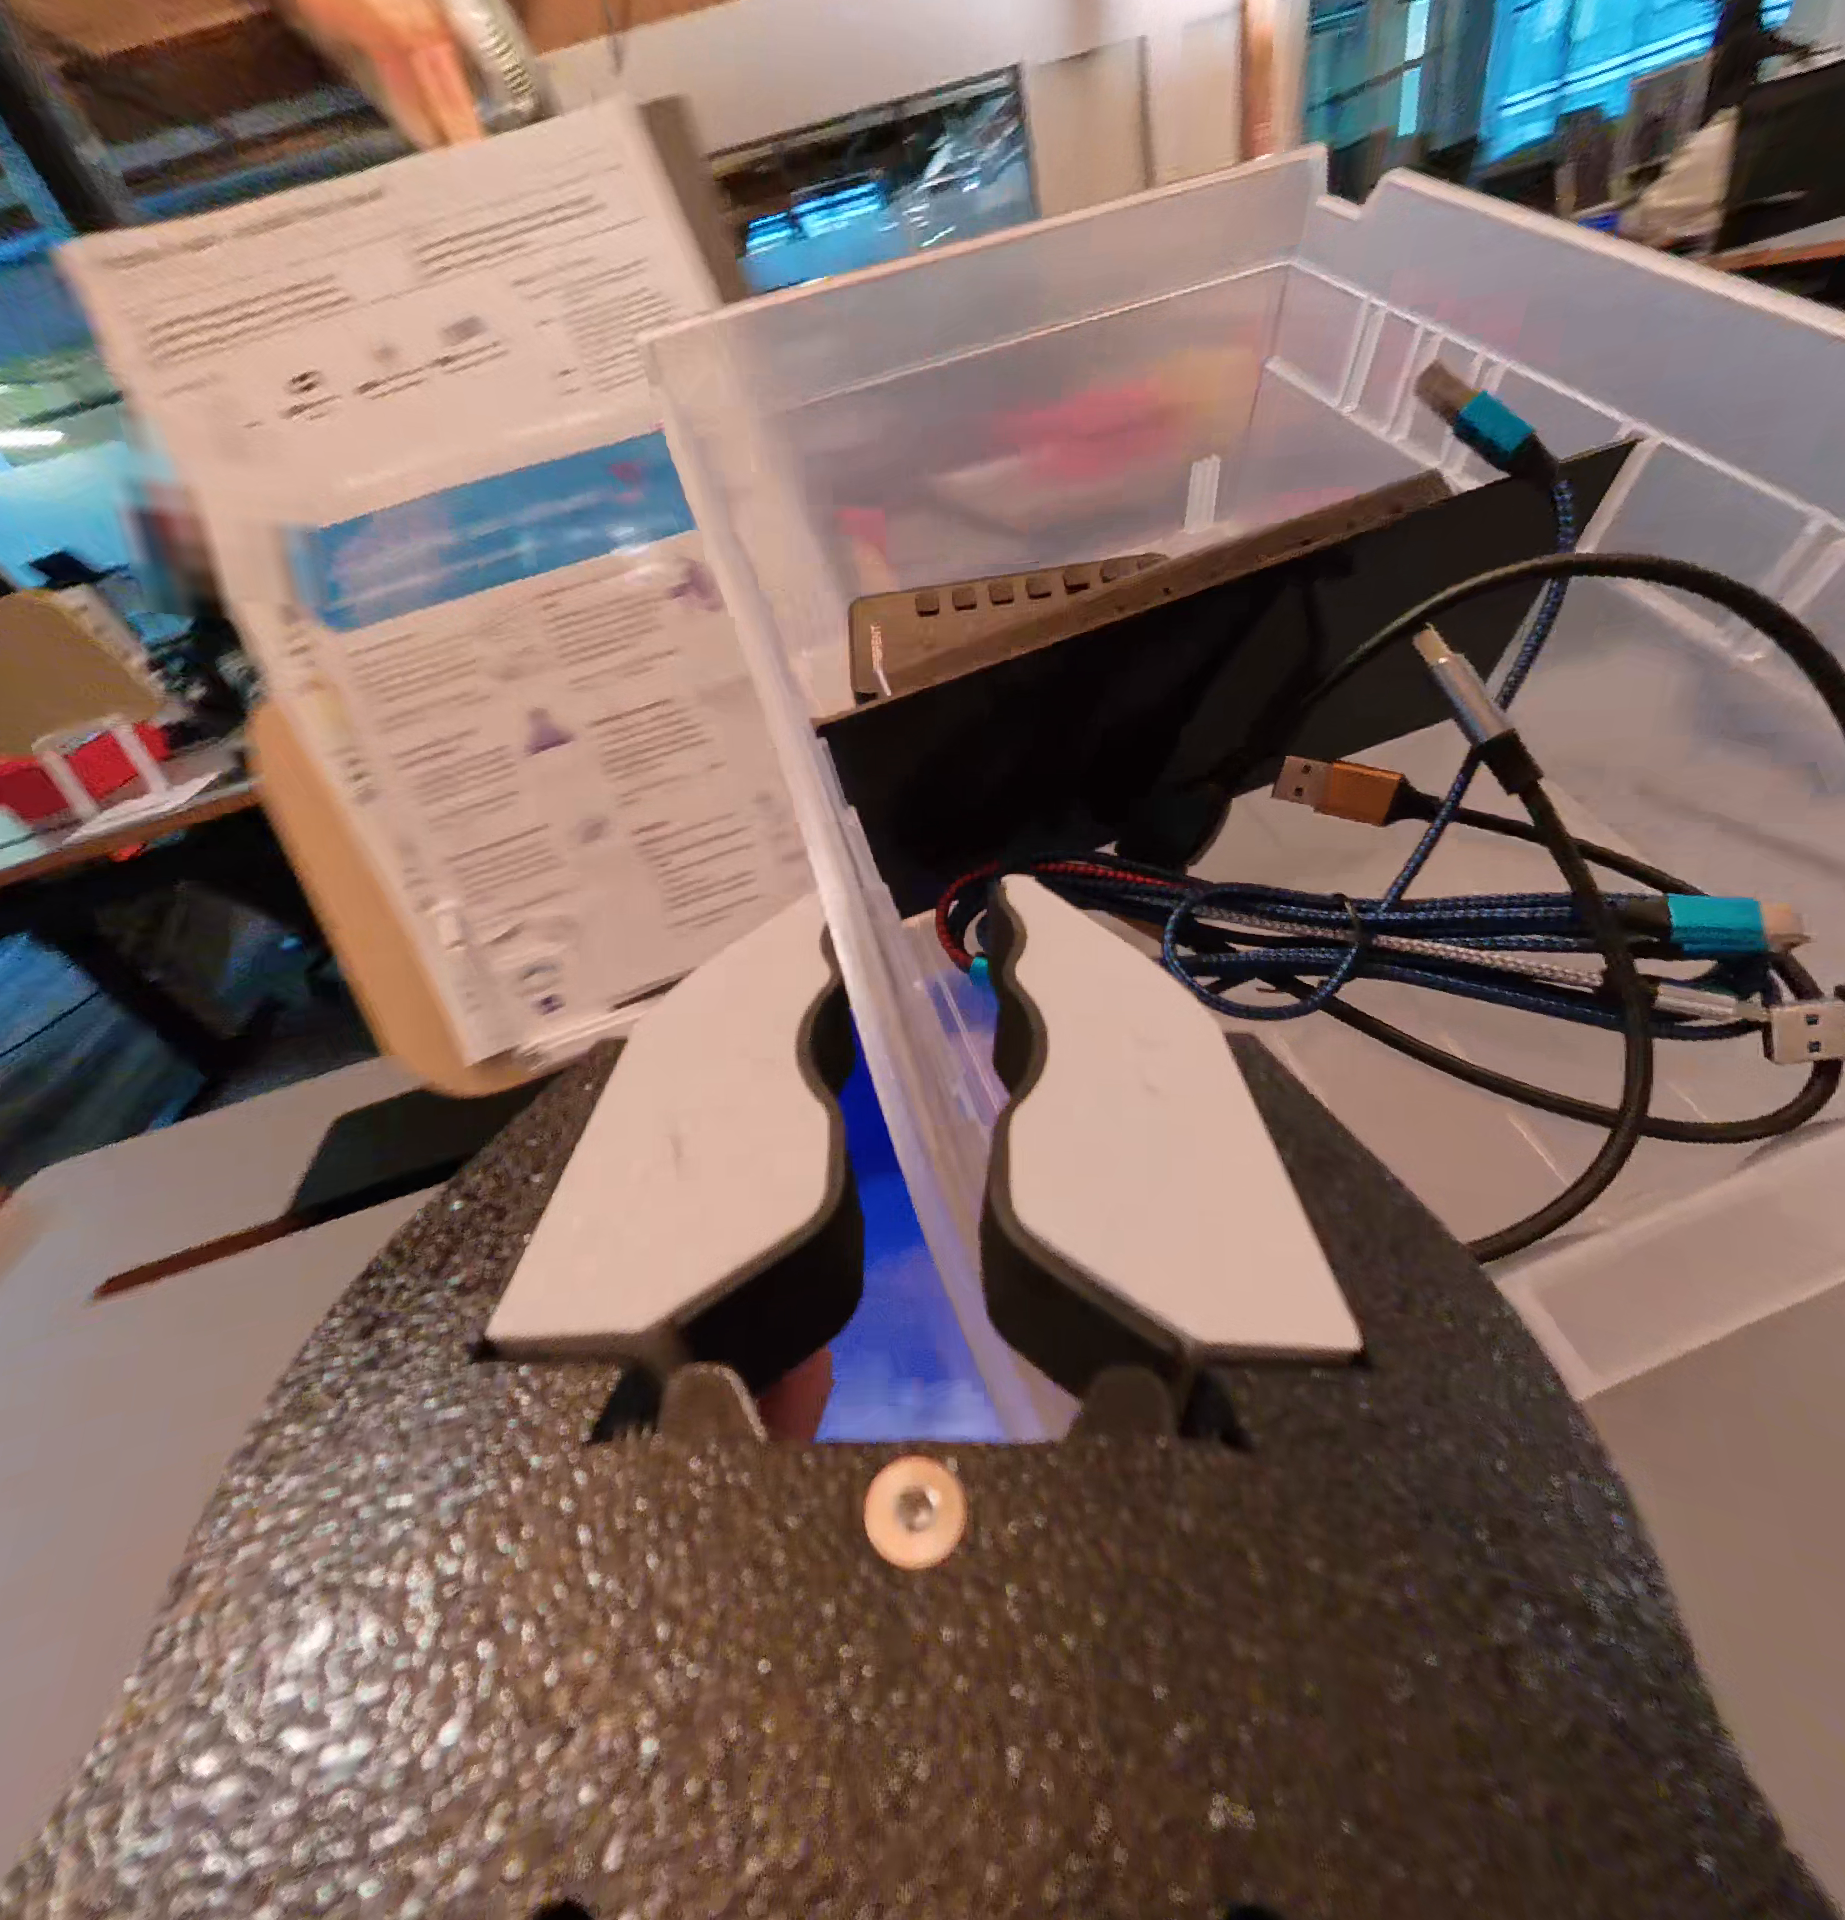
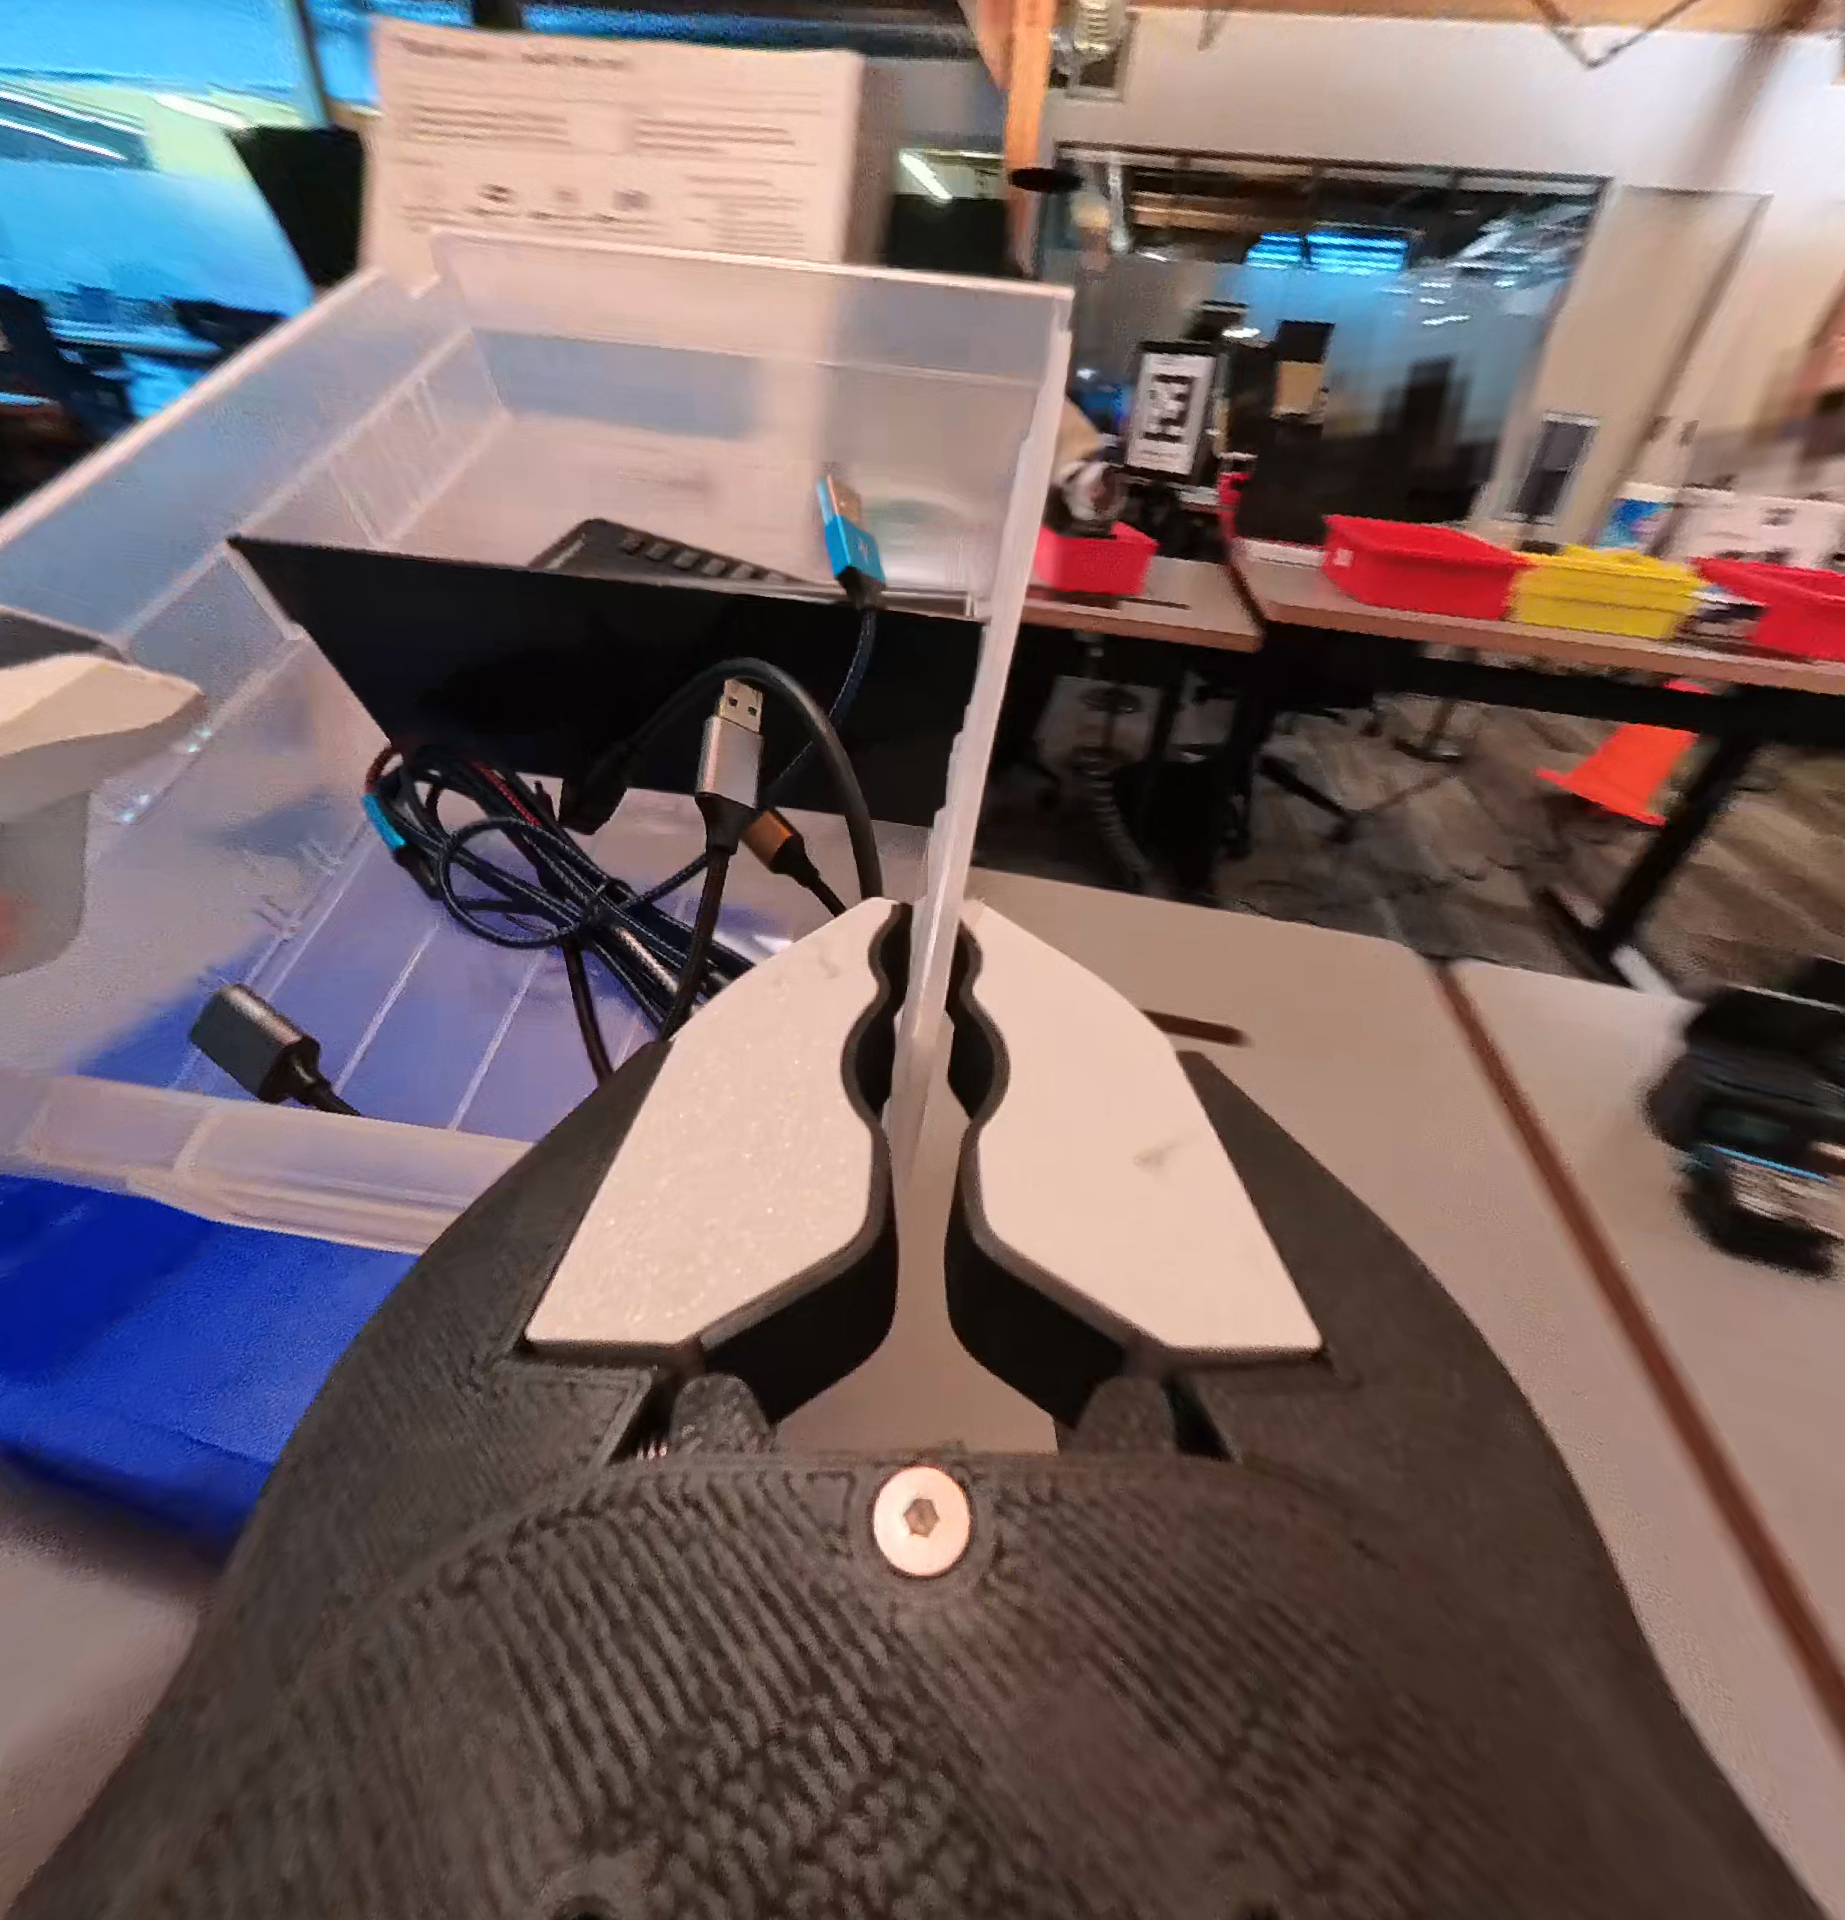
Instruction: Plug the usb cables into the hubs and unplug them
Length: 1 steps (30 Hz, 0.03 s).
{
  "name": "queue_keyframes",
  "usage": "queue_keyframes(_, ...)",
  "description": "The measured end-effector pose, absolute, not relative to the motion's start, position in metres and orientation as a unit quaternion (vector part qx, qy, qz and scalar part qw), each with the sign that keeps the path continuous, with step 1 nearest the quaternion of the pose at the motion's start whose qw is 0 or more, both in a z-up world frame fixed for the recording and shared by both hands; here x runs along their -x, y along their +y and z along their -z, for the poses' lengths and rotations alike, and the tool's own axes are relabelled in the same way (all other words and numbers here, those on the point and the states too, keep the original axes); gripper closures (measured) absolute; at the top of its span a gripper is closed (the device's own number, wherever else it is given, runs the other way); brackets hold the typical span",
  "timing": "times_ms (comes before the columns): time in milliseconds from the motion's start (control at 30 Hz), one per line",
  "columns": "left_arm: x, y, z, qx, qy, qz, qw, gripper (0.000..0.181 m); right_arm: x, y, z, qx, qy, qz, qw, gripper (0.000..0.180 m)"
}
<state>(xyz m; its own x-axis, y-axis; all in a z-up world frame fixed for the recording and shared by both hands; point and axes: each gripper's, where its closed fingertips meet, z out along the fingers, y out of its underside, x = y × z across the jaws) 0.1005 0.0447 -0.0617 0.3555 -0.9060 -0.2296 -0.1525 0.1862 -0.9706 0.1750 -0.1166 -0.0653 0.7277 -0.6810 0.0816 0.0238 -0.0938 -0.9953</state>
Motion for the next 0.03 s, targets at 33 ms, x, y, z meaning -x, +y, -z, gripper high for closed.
queue_keyframes(33,-0.0861,0.0662,0.0631,0.568,0.461,0.307,0.608,0.158,-0.1645,-0.0919,0.0644,0.686,0.229,0.264,0.638,0.174)
